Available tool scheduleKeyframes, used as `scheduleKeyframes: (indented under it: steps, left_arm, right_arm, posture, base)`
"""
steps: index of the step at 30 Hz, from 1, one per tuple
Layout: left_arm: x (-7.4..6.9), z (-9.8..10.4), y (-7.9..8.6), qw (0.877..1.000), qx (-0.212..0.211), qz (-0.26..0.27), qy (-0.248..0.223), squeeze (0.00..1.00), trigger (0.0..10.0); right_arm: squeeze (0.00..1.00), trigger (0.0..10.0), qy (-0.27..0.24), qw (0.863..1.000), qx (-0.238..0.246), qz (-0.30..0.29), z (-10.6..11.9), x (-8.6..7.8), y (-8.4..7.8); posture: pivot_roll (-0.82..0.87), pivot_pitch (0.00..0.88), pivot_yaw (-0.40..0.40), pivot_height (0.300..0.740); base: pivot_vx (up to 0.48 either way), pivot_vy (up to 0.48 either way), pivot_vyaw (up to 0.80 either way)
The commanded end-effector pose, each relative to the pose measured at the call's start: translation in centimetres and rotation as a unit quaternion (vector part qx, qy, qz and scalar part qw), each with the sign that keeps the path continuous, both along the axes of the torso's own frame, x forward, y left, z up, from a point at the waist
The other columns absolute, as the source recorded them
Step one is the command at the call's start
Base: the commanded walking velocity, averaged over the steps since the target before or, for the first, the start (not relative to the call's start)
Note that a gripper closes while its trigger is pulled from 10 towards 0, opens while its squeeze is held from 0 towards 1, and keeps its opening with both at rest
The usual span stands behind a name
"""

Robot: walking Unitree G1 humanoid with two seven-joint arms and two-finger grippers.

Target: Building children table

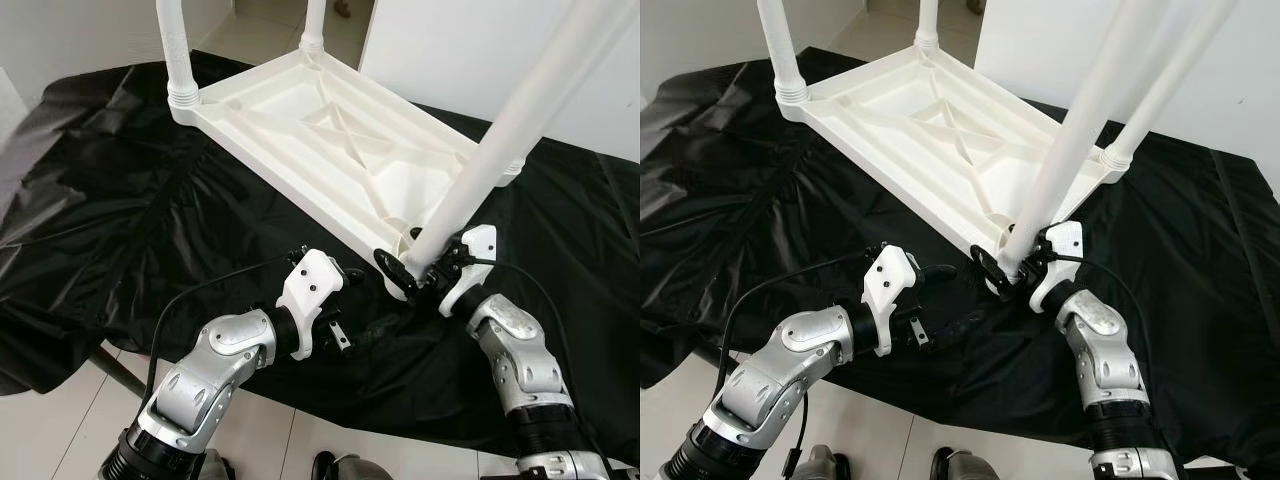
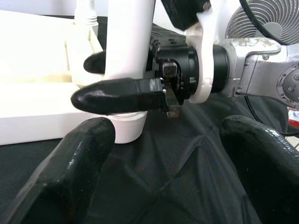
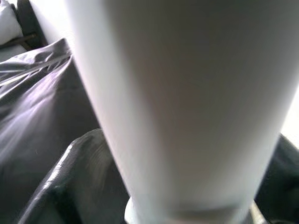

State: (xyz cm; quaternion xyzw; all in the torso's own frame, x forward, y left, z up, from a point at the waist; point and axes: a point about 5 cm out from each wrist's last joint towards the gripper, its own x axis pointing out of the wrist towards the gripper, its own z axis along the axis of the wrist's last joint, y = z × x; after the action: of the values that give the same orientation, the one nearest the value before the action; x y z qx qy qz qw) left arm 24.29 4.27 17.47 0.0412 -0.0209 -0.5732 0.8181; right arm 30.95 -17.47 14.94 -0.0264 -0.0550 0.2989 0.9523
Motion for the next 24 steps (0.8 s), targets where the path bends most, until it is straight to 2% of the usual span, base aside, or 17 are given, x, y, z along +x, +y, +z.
scheduleKeyframes:
  steps: [1, 2, 17, 18, 19, 20, 24]
  left_arm:
    - [-0.1, 0.0, -0.1, 1.0, 0.002, -0.004, 0.002, 0.0, 10.0]
    - [-0.1, 0.0, -0.1, 1.0, 0.002, -0.004, 0.002, 0.0, 10.0]
    - [-0.2, 0.0, -0.2, 1.0, -0.001, -0.003, 0.003, 0.0, 10.0]
    - [-0.2, 0.0, -0.3, 1.0, -0.002, -0.002, 0.003, 0.0, 10.0]
    - [-0.2, 0.0, -0.3, 1.0, -0.002, -0.002, 0.003, 0.0, 10.0]
    - [-0.2, 0.0, -0.2, 1.0, -0.002, 0.0, 0.003, 0.0, 10.0]
    - [-0.3, -0.1, -0.2, 1.0, -0.003, 0.001, 0.005, 0.0, 10.0]
  right_arm:
    - [0.0, 1.8, 0.007, 1.0, -0.008, 0.009, -0.4, 0.0, 0.1]
    - [0.0, 0.0, 0.008, 1.0, -0.006, 0.012, -0.5, 0.1, 0.0]
    - [0.0, 0.0, 0.013, 1.0, -0.006, 0.005, -1.2, 0.1, -0.5]
    - [0.0, 6.9, 0.01, 1.0, -0.009, -0.005, -1.1, 0.1, -0.7]
    - [0.0, 6.9, 0.01, 1.0, -0.009, -0.005, -1.1, 0.1, -0.7]
    - [0.0, 10.0, 0.008, 0.999, -0.008, -0.041, -0.9, 0.2, -1.0]
    - [0.0, 10.0, 0.009, 0.997, -0.011, -0.075, -0.9, 0.0, -0.9]
  posture:
    - [0.11, 0.153, -0.111, 0.74]
    - [0.11, 0.151, -0.111, 0.74]
    - [0.1, 0.152, -0.122, 0.74]
    - [0.1, 0.152, -0.122, 0.74]
    - [0.1, 0.152, -0.122, 0.74]
    - [0.1, 0.153, -0.129, 0.74]
    - [0.1, 0.154, -0.131, 0.74]
  base:
    - [0.0, 0.0, 0.0]
    - [0.0, 0.0, 0.0]
    - [0.0, 0.0, 0.0]
    - [0.0, 0.0, 0.0]
    - [0.0, 0.0, 0.0]
    - [0.0, 0.0, 0.0]
    - [0.0, 0.0, 0.0]
